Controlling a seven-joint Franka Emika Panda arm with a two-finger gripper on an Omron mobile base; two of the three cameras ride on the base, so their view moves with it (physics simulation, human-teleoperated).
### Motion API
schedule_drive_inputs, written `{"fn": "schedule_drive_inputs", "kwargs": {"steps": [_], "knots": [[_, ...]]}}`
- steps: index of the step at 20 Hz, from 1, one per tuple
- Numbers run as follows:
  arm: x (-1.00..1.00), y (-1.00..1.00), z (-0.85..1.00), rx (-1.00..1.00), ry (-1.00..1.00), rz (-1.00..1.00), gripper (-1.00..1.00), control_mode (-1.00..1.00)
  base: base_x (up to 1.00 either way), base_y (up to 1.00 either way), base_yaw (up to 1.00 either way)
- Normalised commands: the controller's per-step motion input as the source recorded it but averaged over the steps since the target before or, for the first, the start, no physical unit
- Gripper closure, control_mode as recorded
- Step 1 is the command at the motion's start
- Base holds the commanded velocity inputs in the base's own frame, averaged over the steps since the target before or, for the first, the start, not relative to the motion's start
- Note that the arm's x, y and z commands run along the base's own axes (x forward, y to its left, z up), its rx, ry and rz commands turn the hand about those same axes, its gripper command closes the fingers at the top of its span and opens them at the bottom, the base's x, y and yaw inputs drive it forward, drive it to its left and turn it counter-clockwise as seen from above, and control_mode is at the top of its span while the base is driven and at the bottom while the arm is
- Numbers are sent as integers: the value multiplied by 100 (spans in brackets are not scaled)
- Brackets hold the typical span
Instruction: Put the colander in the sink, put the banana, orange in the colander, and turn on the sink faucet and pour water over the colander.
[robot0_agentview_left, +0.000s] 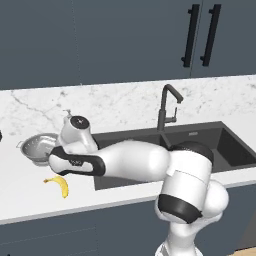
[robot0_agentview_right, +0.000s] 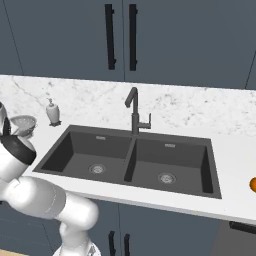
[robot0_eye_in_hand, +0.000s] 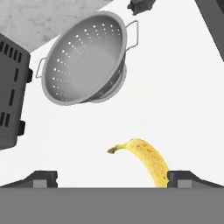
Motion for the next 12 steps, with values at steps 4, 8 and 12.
{"fn": "schedule_drive_inputs", "kwargs": {"steps": [4, 8, 12], "knots": [[22, -1, -4, 7, 0, -19, -100, -100, 0, 0, 0], [25, 0, -2, 8, 0, -24, -100, -100, 0, 0, 0], [33, 0, -8, 6, 3, -20, -100, -100, 0, 0, 0]]}}
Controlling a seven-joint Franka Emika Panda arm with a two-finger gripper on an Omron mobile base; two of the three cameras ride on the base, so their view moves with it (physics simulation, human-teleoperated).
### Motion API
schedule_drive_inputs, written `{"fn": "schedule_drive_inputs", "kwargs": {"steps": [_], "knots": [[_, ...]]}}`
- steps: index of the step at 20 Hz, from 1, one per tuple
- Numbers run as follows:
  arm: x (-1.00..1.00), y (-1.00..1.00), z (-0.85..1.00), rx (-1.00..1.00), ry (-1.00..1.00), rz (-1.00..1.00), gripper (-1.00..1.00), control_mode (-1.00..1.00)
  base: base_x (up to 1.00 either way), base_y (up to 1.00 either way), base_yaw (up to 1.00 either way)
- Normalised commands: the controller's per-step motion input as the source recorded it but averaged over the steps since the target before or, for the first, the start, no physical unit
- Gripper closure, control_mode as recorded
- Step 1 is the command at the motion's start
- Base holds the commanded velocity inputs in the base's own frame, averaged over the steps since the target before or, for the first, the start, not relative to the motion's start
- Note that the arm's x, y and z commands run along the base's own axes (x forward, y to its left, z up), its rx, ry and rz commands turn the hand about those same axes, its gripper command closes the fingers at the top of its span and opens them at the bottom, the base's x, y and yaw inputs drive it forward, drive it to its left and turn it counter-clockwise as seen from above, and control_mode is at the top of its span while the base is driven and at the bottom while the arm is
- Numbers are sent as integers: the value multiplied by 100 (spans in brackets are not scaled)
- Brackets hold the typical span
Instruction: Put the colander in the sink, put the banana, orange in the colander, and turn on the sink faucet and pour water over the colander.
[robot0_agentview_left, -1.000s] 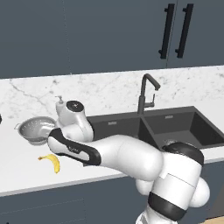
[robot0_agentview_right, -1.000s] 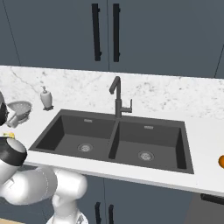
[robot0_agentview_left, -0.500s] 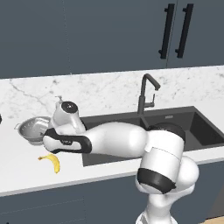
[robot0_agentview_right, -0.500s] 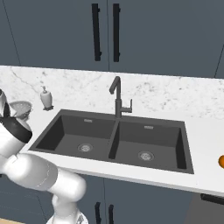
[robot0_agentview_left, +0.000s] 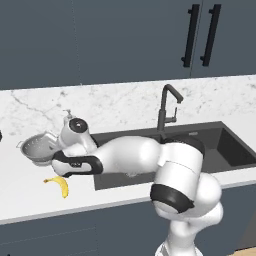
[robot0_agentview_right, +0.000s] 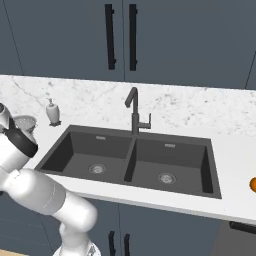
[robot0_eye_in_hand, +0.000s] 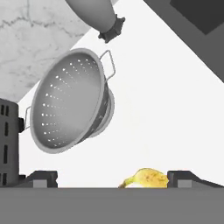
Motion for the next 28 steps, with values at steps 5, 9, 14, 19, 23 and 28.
{"fn": "schedule_drive_inputs", "kwargs": {"steps": [5, 9, 14, 19, 23, 28], "knots": [[36, 0, -15, 5, 7, -14, -100, -100, 0, 0, 0], [40, 0, -14, 3, 10, -8, -100, -100, 0, 0, 0], [43, 11, -27, 0, 16, -6, -100, -100, 0, 0, 0], [40, 28, -31, 0, 7, -4, -100, -100, 0, 0, 0], [41, 43, -15, 0, 0, -2, -100, -100, 0, 0, 0], [31, 45, -14, 0, 0, -3, -100, -100, 0, 0, 0]]}}
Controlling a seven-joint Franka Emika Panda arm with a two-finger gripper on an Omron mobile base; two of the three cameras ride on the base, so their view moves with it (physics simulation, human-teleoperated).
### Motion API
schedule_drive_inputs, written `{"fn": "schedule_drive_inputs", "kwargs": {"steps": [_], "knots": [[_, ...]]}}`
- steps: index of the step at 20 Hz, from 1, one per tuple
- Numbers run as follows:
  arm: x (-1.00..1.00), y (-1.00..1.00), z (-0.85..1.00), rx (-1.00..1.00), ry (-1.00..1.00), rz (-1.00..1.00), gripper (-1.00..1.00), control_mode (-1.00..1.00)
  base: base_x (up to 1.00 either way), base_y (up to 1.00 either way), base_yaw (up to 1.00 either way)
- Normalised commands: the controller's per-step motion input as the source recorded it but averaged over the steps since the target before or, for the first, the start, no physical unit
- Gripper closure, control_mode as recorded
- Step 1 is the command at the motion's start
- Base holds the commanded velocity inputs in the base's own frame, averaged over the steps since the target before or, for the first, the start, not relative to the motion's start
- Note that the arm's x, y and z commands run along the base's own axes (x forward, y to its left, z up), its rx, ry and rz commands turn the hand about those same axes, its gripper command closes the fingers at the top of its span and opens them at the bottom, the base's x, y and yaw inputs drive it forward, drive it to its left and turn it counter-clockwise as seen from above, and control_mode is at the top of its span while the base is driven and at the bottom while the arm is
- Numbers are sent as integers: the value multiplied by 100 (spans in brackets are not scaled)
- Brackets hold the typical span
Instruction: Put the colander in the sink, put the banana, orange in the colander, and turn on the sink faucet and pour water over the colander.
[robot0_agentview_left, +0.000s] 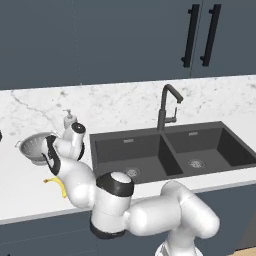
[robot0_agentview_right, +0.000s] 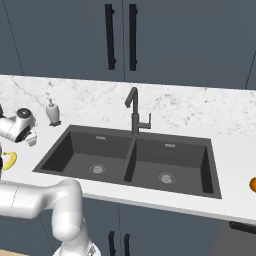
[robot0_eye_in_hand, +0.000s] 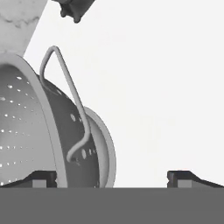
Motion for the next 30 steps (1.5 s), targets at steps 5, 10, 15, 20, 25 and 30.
{"fn": "schedule_drive_inputs", "kwargs": {"steps": [5, 10, 15, 20, 25, 30], "knots": [[26, 47, -11, 0, 0, -4, -100, -100, 0, 0, 0], [7, 42, -11, -1, 0, -6, 100, -100, 0, 0, 0], [0, 0, -10, 1, 0, -7, 100, -100, 0, 0, 0], [0, -1, 0, 8, -9, -11, 100, -100, 0, 0, 0], [-1, 0, 0, 12, -24, -14, 100, -100, 0, 0, 0], [-60, -41, 13, 15, -17, -23, 100, -100, 0, 0, 0]]}}
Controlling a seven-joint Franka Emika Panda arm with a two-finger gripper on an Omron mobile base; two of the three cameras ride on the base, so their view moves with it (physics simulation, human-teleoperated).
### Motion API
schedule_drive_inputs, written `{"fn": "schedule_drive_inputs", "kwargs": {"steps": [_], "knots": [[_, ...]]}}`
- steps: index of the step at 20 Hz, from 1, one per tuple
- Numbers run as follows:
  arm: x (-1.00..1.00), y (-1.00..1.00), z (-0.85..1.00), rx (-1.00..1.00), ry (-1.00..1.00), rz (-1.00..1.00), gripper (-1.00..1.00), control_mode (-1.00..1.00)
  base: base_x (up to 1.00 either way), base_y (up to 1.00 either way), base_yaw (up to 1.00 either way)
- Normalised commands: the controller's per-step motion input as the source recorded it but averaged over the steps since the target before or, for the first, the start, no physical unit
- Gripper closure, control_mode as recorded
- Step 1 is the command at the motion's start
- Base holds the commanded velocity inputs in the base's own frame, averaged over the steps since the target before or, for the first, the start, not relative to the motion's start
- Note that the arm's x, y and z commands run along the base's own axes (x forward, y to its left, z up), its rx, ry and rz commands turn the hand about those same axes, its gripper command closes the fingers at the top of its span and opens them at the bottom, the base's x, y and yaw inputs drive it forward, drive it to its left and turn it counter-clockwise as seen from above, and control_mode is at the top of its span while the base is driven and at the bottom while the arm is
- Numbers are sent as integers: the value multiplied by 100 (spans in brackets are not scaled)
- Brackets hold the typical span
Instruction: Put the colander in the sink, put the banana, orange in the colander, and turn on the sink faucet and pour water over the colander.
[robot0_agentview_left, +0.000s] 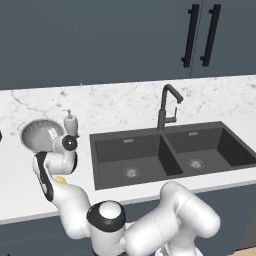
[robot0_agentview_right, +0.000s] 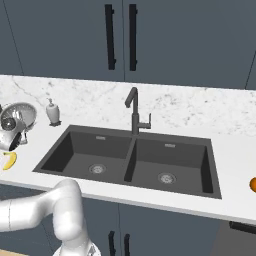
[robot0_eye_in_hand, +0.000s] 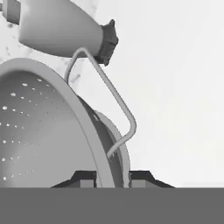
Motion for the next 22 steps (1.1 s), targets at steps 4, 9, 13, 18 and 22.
{"fn": "schedule_drive_inputs", "kwargs": {"steps": [4, 9, 13, 18, 22], "knots": [[-91, -88, 28, 13, 0, -29, 100, -100, 0, 0, 0], [-77, -87, 78, 9, 1, -24, 100, -100, 0, 0, 0], [-77, -86, 91, 10, 17, -25, 100, -100, 0, 0, 0], [-59, -86, 68, 1, 47, -32, 100, -100, 0, 0, 0], [-28, -80, 25, 0, 48, -46, 100, -100, 0, 0, 0]]}}
